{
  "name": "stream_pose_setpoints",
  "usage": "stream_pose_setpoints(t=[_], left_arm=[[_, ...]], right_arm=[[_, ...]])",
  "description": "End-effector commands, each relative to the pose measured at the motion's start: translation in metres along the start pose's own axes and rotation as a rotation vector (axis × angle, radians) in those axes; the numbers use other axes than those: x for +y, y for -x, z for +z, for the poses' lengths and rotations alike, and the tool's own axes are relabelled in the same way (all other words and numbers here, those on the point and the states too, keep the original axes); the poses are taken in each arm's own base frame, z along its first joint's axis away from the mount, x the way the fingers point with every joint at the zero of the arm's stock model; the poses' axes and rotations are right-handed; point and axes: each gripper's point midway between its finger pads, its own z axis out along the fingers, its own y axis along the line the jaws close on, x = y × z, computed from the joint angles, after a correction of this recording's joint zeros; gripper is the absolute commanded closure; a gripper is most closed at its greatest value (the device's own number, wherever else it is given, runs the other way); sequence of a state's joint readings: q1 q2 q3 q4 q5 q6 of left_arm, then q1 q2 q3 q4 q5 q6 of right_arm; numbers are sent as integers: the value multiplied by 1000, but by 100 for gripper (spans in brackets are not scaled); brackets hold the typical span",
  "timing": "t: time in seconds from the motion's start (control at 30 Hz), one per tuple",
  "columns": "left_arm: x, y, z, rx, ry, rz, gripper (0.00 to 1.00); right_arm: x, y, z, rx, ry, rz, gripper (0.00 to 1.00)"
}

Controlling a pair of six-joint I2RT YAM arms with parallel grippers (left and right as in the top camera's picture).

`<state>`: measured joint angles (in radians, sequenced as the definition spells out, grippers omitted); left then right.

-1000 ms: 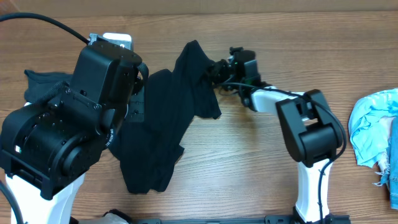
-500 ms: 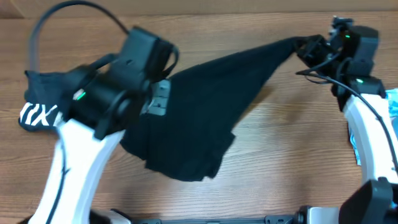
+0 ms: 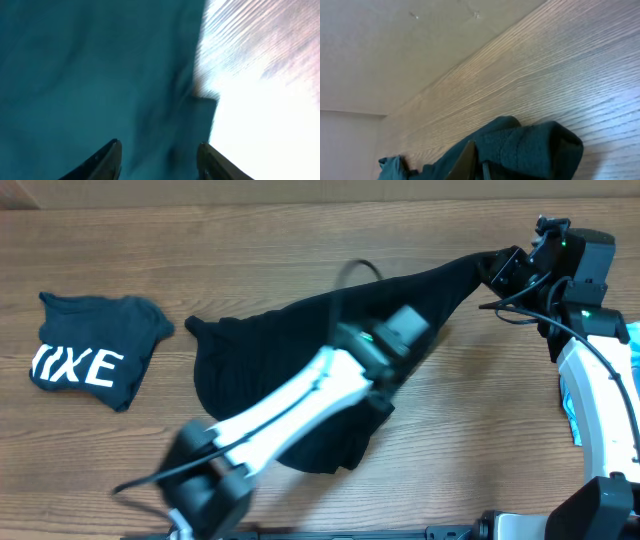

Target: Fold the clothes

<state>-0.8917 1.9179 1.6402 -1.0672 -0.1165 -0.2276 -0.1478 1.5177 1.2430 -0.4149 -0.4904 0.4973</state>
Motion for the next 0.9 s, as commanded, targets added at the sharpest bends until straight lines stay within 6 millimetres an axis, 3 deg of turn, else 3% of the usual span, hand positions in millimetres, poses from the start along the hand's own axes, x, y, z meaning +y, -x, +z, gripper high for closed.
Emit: stream_pose_setpoints(t=[0.0,0.07,0.13,0.27,0.37,0.5,0.57,0.67,0.8,0.87], left_arm=[[-37,9,56,-15,13,-13,44],[-45,14,76,-25,19,-4,35],[-41,10,90,-2,40,-22,36],[-27,12,95,-8,92,-48,36],[-22,8,96,11,116,-45,53],[-3,-7,97,65,216,-31,86],[10,-12,85,82,288,-64,95],[32,-1,33,59,367,-117,96],[76,17,-69,-68,423,-238,96],[103,15,-124,-142,425,-308,96]], right_arm=[[7,4,-7,-18,5,-20,96],[6,1,-7,-8,-1,-14,96],[3,-3,-7,9,-12,-11,96],[2,-4,-7,13,-15,-45,96],[3,-3,-7,8,-12,-48,96],[4,-1,-7,2,-8,-51,96],[4,-1,-7,0,-10,-52,96],[2,1,-9,-8,-22,-59,96],[2,7,-30,-59,-91,-63,96],[9,10,-48,-83,-111,-88,96]])
